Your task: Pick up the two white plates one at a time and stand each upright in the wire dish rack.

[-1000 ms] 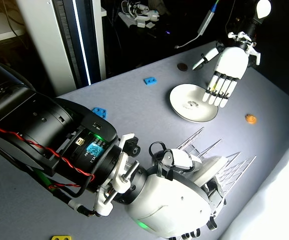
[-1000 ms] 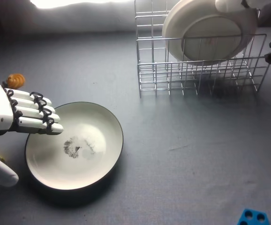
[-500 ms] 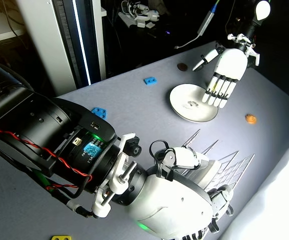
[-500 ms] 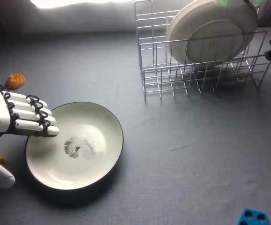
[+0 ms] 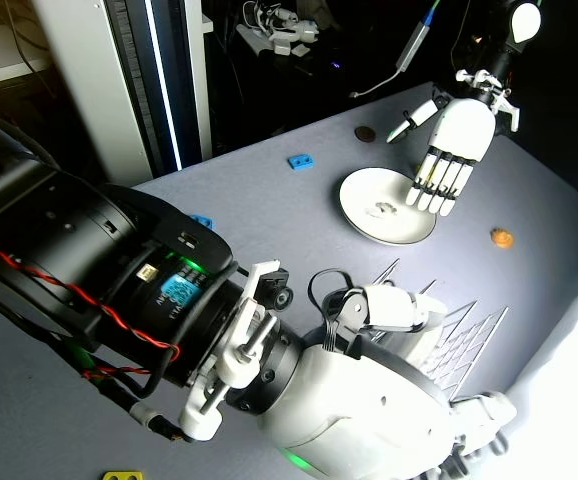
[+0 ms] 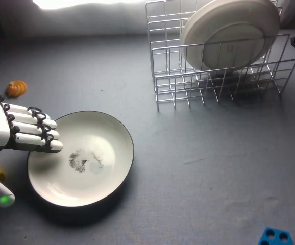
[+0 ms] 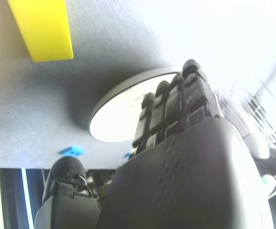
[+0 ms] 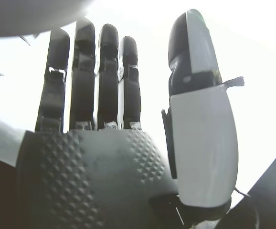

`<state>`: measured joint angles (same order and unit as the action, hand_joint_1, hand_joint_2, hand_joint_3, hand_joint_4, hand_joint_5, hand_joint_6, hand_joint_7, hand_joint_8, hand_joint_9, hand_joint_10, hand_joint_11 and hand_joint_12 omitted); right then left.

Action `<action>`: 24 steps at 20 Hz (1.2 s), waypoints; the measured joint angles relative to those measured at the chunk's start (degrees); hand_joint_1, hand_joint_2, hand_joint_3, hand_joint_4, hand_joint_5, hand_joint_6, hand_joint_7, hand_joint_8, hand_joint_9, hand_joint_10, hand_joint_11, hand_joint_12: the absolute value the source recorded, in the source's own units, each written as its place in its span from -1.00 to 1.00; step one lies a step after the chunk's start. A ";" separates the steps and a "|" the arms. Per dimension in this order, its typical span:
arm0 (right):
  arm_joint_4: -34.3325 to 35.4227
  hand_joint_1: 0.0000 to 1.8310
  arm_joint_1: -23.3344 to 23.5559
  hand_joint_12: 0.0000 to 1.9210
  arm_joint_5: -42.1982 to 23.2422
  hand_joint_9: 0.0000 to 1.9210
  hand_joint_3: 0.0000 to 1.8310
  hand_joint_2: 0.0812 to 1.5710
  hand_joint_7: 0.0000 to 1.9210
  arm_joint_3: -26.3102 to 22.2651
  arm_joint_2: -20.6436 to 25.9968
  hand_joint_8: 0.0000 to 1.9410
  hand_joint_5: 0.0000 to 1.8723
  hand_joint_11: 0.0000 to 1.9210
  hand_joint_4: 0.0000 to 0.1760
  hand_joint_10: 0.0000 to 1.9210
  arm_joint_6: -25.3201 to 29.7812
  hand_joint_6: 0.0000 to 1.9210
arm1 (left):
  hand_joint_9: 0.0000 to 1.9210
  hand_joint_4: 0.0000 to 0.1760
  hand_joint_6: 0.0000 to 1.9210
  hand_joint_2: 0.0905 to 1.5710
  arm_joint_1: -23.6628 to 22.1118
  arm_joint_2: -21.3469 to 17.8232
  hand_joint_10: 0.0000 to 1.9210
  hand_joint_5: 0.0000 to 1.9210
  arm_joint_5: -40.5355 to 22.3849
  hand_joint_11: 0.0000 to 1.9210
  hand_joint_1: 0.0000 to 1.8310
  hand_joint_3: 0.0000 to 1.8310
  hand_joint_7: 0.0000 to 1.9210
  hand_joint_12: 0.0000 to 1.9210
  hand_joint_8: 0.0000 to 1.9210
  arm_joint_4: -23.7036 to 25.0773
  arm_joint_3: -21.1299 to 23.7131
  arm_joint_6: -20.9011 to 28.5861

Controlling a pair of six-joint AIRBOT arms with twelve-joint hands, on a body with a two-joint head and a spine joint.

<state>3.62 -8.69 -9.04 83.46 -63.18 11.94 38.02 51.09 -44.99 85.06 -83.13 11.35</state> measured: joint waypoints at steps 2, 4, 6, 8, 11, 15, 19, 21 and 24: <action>-2.58 0.14 -0.02 0.33 -1.11 -0.38 -1.00 0.27 -0.32 -0.22 -0.07 -1.00 -0.36 -0.92 -1.00 -1.00 -0.31 -1.00 | -1.00 -1.00 -1.00 0.34 0.31 0.20 -1.00 -1.00 0.00 -1.00 -1.00 -1.00 -1.00 -1.00 -1.00 -0.15 -0.02 0.00; -6.38 0.12 -0.28 0.35 -4.98 -0.40 -0.99 0.28 -0.34 -0.35 -0.13 -1.00 -0.38 -0.94 -1.00 -1.00 -1.90 -1.00 | -1.00 -1.00 -0.99 0.33 0.79 0.24 -1.00 -0.99 0.02 -1.00 -1.00 -1.00 -1.00 -1.00 -1.00 -0.52 -0.11 0.00; -11.74 0.12 -0.90 0.37 -12.55 -0.45 -1.00 0.27 -0.41 -0.57 -0.15 -1.00 -0.44 -0.99 -1.00 -1.00 -4.61 -1.00 | -1.00 -1.00 -1.00 0.33 1.27 0.44 -1.00 -0.99 0.15 -1.00 -1.00 -1.00 -1.00 -1.00 -1.00 -0.50 -0.44 0.02; -17.09 0.09 -0.83 0.05 -19.26 -0.64 -1.00 0.26 -0.57 -2.01 -0.04 -1.00 -0.56 -1.00 -1.00 -1.00 -7.63 -1.00 | -1.00 -1.00 -1.00 0.33 2.01 0.55 -1.00 -1.00 0.15 -1.00 -1.00 -1.00 -1.00 -1.00 -1.00 -0.63 -0.44 0.07; -28.06 0.14 -0.61 -0.99 -22.71 -1.00 -1.00 0.14 -0.99 -5.68 -0.39 -1.00 -0.99 -1.00 -1.00 -1.00 -15.10 -1.00 | -1.00 -1.00 -1.00 0.33 3.28 0.68 -1.00 -0.99 0.20 -1.00 -1.00 -1.00 -1.00 -1.00 -1.00 -1.07 -0.46 0.15; -34.86 0.13 -0.74 -1.00 -22.64 -1.00 -0.99 0.19 -1.00 -12.85 -0.42 -1.00 -1.00 -1.00 -1.00 -1.00 -23.89 -1.00 | -1.00 -1.00 -1.00 0.33 5.40 1.20 -1.00 -1.00 0.42 -1.00 -1.00 -1.00 -1.00 -1.00 -1.00 -1.92 -1.20 1.11; -35.19 0.21 -3.19 -1.00 -18.29 -1.00 -1.00 0.09 -1.00 -19.58 -1.95 -1.00 -1.00 -1.00 -1.00 -1.00 -37.00 -1.00 | -1.00 -1.00 -1.00 0.33 9.07 1.33 -1.00 -1.00 0.33 -1.00 -1.00 -1.00 -1.00 -1.00 -1.00 -4.79 -1.27 1.95; -35.10 0.18 -4.44 -0.98 -15.39 -1.00 -1.00 0.13 -1.00 -21.18 -3.82 -1.00 -1.00 -0.96 -1.00 -1.00 -42.47 -1.00 | -1.00 -1.00 -1.00 0.33 9.62 1.38 -1.00 -1.00 0.20 -1.00 -1.00 -1.00 -1.00 -1.00 -1.00 -5.25 -1.33 2.03; -34.60 0.26 -5.92 -0.96 -11.87 -1.00 -0.99 0.15 -1.00 -21.42 -7.21 -1.00 -1.00 -0.94 -1.00 -1.00 -49.27 -1.00 | -1.00 -1.00 -1.00 0.32 10.01 1.44 -1.00 -1.00 0.13 -1.00 -1.00 -1.00 -1.00 -1.00 -1.00 -5.79 -1.33 2.23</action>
<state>-30.98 -14.61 -20.91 62.04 -70.39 -37.32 48.03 52.53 -44.86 79.26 -84.47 13.58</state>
